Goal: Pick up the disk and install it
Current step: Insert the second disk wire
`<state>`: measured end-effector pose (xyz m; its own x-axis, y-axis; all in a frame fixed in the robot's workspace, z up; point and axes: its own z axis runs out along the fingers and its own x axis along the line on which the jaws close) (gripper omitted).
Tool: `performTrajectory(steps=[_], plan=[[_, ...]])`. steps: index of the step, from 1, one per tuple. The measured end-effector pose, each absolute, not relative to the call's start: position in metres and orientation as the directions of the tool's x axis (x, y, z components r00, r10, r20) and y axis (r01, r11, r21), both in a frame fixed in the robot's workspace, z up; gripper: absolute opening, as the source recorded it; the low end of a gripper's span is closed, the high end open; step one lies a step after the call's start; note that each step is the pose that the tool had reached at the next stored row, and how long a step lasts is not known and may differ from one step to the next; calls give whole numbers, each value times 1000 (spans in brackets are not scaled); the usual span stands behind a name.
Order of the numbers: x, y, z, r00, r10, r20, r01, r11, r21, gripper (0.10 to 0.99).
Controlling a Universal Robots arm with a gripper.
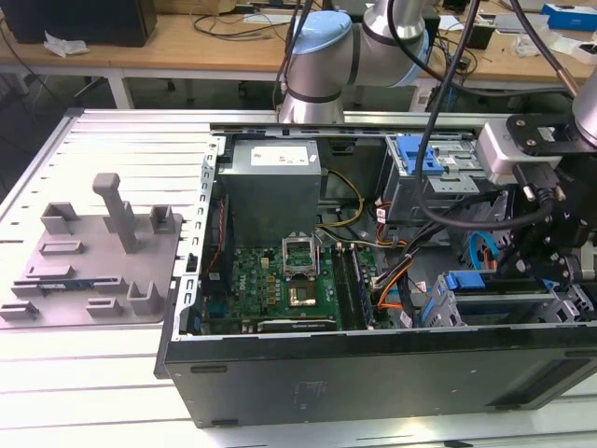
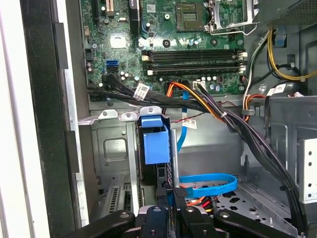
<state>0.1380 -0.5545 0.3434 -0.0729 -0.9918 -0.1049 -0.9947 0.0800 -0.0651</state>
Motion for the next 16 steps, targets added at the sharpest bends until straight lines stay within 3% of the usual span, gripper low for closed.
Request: performTrajectory(steps=[15,16], plan=[[138,-554,341,-73,-992,-106,-995,80,-65,173],[138,-554,344,-73,-992,-105,-995,80,-65,235]])
